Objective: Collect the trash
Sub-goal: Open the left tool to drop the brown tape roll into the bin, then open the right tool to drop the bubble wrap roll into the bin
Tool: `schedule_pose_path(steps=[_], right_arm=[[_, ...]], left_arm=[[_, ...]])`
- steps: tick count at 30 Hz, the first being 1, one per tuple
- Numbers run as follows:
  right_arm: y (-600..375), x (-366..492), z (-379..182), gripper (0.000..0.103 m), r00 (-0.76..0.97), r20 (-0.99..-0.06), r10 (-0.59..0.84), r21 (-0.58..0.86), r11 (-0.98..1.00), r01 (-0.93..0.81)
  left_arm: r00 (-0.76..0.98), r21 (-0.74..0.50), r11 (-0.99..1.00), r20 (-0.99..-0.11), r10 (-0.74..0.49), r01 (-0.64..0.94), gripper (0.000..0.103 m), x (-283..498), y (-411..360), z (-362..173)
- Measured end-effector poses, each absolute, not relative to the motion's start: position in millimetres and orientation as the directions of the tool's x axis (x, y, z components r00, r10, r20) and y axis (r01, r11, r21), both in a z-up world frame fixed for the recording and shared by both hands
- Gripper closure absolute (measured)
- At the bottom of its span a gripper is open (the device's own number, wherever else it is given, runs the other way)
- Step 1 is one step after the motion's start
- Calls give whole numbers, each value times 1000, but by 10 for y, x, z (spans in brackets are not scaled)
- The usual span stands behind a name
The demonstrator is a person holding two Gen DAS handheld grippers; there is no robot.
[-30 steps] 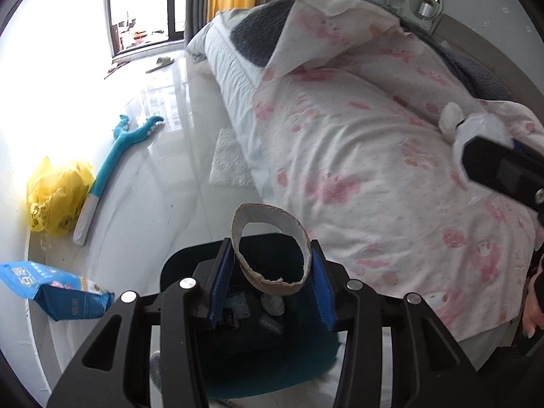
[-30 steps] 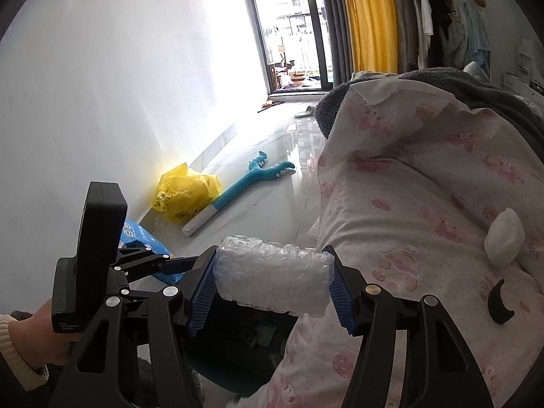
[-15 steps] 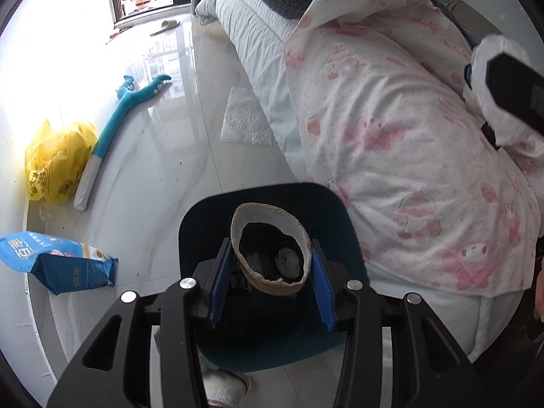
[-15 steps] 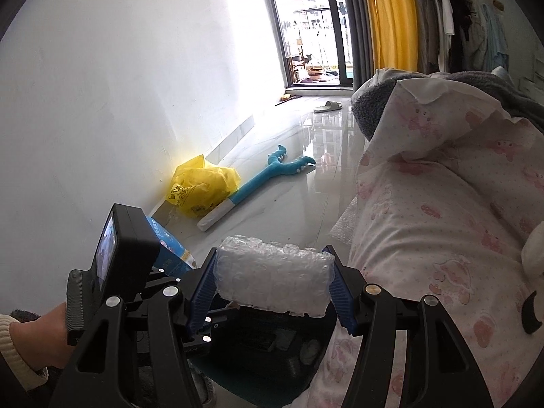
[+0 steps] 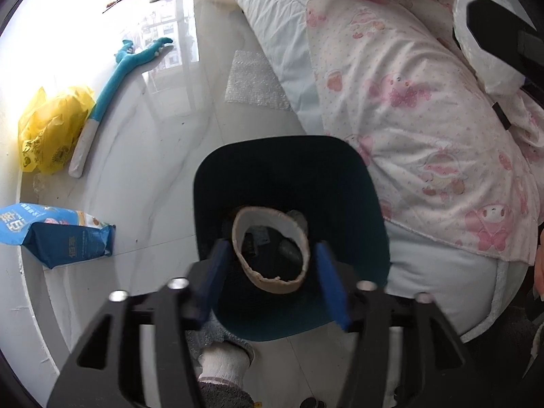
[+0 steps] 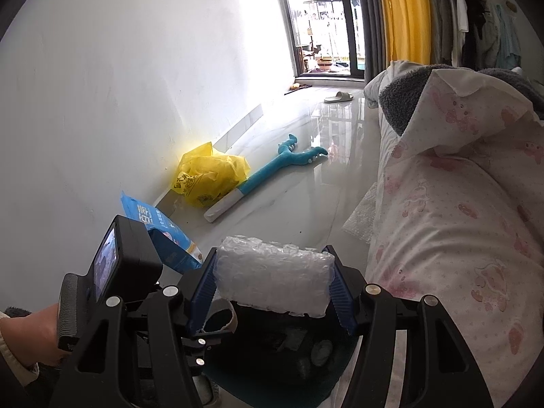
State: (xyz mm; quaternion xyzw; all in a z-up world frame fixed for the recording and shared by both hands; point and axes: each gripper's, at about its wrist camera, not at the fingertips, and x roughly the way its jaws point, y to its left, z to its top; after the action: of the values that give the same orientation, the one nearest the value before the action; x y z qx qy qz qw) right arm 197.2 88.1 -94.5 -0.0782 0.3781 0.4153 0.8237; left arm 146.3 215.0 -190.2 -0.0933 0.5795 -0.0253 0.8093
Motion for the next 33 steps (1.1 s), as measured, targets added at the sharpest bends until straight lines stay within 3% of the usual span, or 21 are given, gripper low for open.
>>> schedule_pose_path(steps=[9,21,33], right_arm=[[1027,2012,-1198,42,341,-731,591,185,652,-735],[1220,2047,-1628,42,293,-804,517,172,674,-718],[1342,2056,-2008,42,217,-854,473,193,676,-711]], left_arm=[[395,-195,972,-909,-130,-128,24,1359,2413,-1771],[569,-200,966,-819,-72,-166,24,1279,2589,-1389],[712,-280,948,-696,-92,-151,20,1206,2673,-1019]])
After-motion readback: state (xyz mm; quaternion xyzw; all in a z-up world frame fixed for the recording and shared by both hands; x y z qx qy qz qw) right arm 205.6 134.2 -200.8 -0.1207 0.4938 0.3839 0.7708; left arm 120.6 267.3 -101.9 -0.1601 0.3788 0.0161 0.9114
